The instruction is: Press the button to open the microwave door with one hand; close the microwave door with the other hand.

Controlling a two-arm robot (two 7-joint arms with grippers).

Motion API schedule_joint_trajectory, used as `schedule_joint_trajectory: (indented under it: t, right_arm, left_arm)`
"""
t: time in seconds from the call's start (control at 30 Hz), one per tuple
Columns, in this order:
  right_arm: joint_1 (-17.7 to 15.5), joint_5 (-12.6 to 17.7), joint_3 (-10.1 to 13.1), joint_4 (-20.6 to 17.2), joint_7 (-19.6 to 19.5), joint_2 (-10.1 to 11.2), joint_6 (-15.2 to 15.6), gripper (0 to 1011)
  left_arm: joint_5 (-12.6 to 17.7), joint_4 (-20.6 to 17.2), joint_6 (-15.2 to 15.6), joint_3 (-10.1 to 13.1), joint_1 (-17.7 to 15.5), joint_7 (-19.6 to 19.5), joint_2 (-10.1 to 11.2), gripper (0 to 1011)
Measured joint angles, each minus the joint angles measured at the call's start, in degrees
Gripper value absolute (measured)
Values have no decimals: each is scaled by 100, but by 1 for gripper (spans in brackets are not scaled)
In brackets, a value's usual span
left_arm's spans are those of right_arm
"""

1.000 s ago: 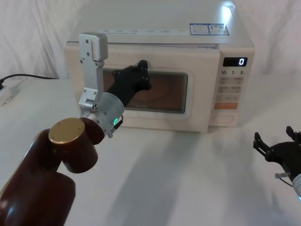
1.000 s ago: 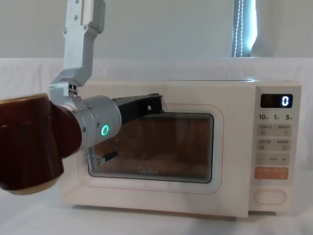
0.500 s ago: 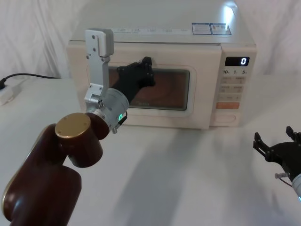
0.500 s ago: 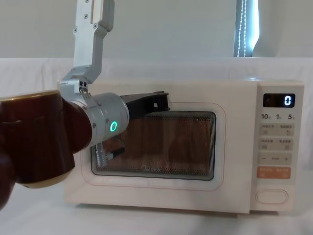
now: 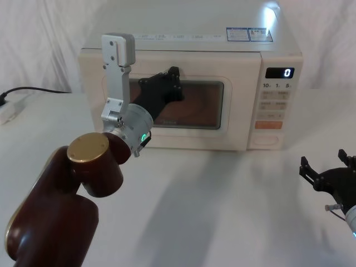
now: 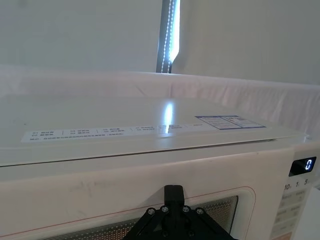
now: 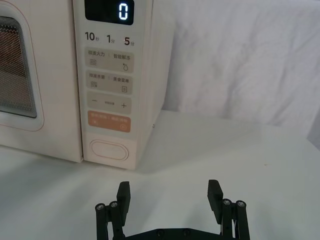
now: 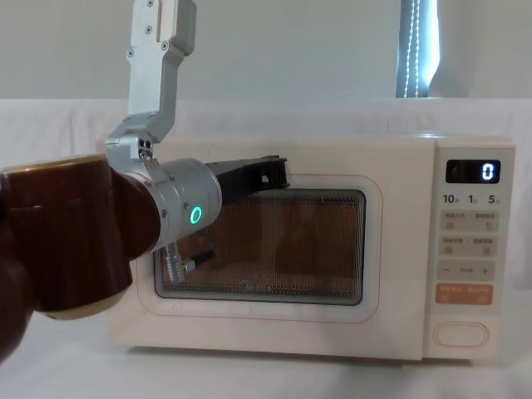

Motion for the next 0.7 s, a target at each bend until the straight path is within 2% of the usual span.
schedule_joint_trajectory:
  t: [0.7]
  right_arm:
    - [0,0,0,0,0,0,0,1002]
  left_arm:
    - [42,119,0,-45,-34,0,-70,0]
